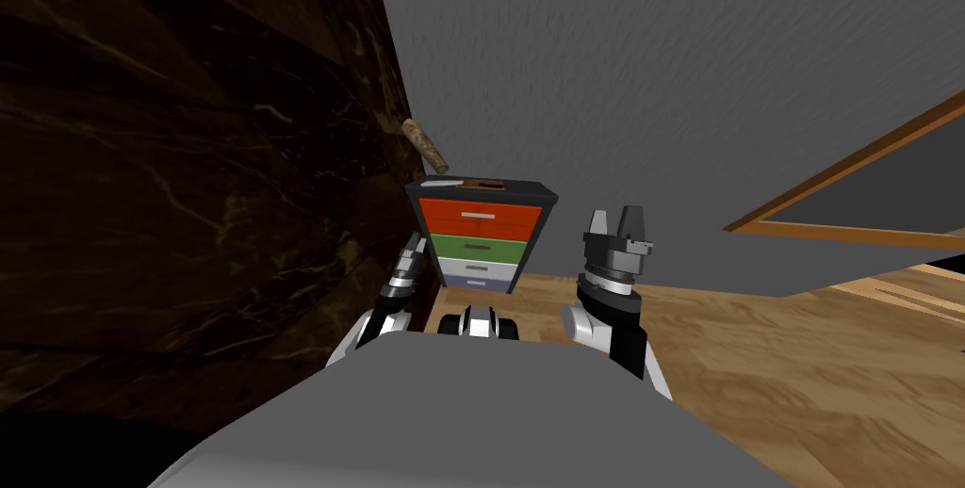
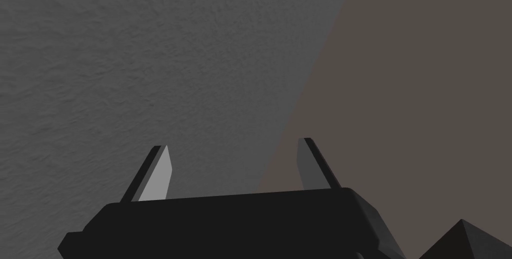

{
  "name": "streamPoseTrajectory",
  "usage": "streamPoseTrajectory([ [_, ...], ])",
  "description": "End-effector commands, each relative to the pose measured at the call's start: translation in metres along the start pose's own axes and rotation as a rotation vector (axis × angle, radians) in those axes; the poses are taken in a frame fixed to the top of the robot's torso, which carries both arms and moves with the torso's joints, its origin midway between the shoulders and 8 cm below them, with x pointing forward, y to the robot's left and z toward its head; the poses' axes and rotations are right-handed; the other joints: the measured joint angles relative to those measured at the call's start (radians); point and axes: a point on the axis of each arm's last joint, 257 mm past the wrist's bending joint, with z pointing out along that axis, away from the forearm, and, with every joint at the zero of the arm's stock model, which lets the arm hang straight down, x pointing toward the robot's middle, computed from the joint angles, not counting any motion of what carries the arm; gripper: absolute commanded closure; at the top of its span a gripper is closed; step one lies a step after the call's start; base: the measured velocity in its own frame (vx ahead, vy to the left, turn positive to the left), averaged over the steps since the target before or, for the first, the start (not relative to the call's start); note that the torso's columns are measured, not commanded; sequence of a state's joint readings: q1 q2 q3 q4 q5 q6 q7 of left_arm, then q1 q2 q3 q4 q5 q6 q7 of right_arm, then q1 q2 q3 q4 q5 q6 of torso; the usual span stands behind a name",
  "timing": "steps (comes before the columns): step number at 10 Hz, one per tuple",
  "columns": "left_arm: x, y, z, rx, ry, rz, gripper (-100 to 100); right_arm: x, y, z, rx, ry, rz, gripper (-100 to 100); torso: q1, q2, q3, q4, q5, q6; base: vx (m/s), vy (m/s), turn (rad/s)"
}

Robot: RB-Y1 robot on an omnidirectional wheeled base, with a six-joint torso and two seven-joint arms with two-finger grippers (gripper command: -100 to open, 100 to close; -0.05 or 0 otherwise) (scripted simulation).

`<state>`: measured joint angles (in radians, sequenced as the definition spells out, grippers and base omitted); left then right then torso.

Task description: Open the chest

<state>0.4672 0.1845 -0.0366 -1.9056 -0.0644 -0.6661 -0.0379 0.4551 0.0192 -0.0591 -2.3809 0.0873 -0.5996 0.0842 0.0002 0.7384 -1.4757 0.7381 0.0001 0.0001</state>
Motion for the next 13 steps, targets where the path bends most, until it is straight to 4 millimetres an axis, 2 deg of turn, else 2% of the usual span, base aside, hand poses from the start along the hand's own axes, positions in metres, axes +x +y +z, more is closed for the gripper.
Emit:
streamPoseTrajectory([
  [1,0.004,0.023,-0.010,-0.035,0.013,0.009,-100,0.000,0.000,0.000,0.000,0.000,0.000,0,-0.001,0.000,0.000,0.000,0.000,0.000,0.070,-0.028,-0.022],
  [4,0.009,0.049,-0.022,-0.081,0.025,0.016,-100,0.000,0.000,0.000,0.000,0.000,0.000,0,0.000,0.000,0.000,0.000,0.000,0.000,0.055,-0.022,-0.013],
  [5,0.009,0.051,-0.024,-0.087,0.026,0.016,-100,0.000,0.000,0.000,0.000,0.000,0.000,0,0.000,0.000,0.000,0.000,0.000,0.000,0.044,-0.020,-0.005],
  [7,0.013,0.072,-0.035,-0.124,0.038,0.023,-100,0.000,0.000,0.000,0.000,0.000,0.000,0,0.000,0.000,0.000,0.000,0.000,0.000,0.048,-0.025,-0.017],
  [8,0.013,0.074,-0.036,-0.127,0.038,0.023,-100,0.000,0.000,0.000,0.000,0.000,0.000,0,0.000,-0.001,0.000,0.000,0.000,0.000,0.047,-0.025,-0.007],
  [13,0.021,0.115,-0.064,-0.206,0.056,0.029,-100,0.000,0.000,0.000,0.000,0.000,0.000,0,0.000,0.000,0.000,0.000,0.000,0.000,0.053,-0.022,-0.016],
])
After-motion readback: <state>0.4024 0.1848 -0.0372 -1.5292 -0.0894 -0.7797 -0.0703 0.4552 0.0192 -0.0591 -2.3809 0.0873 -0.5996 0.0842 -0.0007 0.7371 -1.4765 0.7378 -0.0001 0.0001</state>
